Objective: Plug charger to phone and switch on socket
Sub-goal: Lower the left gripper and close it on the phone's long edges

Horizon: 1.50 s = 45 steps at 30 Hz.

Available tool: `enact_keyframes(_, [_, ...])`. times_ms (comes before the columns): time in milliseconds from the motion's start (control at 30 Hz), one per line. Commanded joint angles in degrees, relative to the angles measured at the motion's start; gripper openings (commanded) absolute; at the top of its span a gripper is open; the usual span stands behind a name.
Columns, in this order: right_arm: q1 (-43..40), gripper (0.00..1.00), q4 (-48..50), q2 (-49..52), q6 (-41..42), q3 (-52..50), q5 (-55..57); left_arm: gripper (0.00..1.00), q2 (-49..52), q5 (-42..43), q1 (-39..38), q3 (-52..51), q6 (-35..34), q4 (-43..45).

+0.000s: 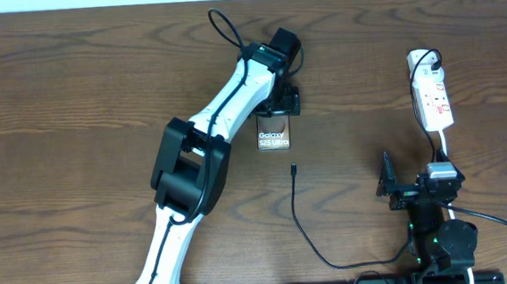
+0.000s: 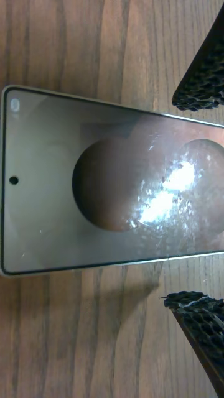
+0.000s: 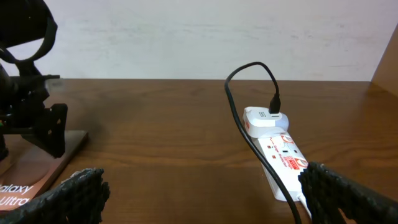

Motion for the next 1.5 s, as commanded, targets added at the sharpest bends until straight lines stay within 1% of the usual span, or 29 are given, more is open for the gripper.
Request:
enact_keyframes(0, [-0.24,0.99,-0.26,-0.24,0.61,-0.04,0.24,0.91,0.98,-0.81,-1.01,-0.39,-0.70,0.26])
enact_keyframes(167, [-0.24,0.99,-0.26,-0.24,0.61,-0.04,0.24,0.91,0.98,-2.56,-0.85,-0.39,-0.70,0.63])
enact_keyframes(433, [-0.24,0.99,-0.26,-0.24,0.61,-0.04,0.24,0.92,0.98,-2.54,-0.83,-0.50,-0.68,0.66])
enact_keyframes(900, [-0.24,0.99,-0.26,-0.24,0.61,-0.04,0.24,0.91,1.01,-2.43,-0.90,-4.83,-0.74,4.09])
enact_keyframes(1267, [-0.24,0.99,-0.26,-0.24,0.61,-0.04,0.24,0.91,1.01,-2.51,-2.45,-4.83,-0.70,5.18])
enact_keyframes(1467, [-0.24,0.99,-0.26,-0.24,0.61,-0.04,0.24,0.92,1.01,-4.17,-1.95,-4.85,-1.38,5.31])
